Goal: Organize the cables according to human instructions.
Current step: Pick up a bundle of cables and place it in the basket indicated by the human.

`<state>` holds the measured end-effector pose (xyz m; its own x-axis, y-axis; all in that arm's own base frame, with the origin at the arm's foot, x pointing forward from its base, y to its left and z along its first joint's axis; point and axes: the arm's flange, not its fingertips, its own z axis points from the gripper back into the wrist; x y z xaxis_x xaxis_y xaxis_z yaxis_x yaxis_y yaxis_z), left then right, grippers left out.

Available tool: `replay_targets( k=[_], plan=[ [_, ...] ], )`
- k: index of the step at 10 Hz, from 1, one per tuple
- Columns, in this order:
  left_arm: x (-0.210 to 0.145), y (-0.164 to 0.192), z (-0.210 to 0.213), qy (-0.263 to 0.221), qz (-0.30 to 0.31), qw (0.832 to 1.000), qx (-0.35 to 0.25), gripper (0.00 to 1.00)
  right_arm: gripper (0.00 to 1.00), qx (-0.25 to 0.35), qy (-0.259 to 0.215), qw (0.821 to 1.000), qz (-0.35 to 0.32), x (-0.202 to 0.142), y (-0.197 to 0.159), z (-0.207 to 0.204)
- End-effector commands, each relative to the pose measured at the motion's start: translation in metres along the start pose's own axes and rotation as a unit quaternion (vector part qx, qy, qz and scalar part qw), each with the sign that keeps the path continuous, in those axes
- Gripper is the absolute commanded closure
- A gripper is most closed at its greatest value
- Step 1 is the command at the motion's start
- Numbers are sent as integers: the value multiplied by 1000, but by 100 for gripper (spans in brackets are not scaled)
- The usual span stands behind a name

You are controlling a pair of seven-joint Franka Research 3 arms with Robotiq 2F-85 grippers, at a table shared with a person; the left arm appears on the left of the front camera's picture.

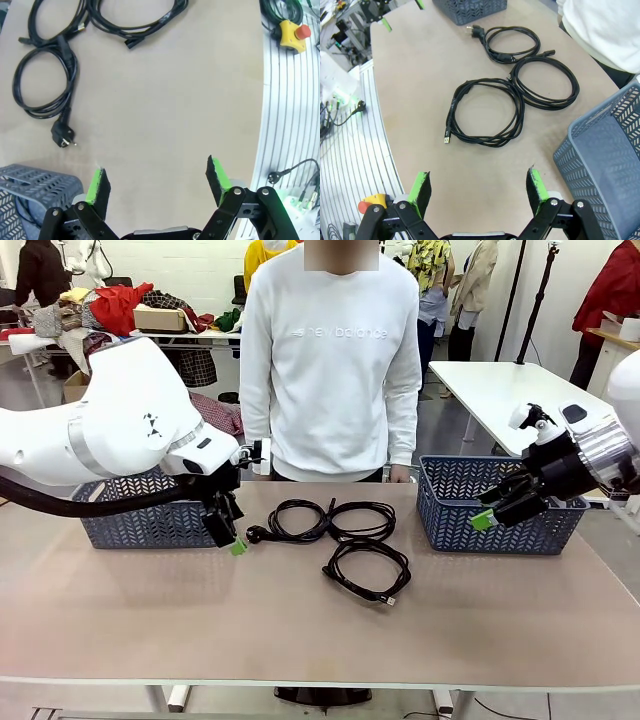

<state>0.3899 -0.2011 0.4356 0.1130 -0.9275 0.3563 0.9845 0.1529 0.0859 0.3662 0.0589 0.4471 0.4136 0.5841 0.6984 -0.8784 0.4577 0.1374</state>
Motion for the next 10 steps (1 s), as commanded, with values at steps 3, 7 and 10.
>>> replay_targets(
  k=[3,7,10],
  plan=[
    [0,1,1,1,5,1000,-3,0,0,2,-14,1000,13,0,-5,-2],
    [0,1,1,1,5,1000,-3,0,0,2,-14,1000,13,0,-5,-2],
    [0,1,1,1,5,1000,-3,0,0,2,-14,1000,13,0,-5,-2]
  ],
)
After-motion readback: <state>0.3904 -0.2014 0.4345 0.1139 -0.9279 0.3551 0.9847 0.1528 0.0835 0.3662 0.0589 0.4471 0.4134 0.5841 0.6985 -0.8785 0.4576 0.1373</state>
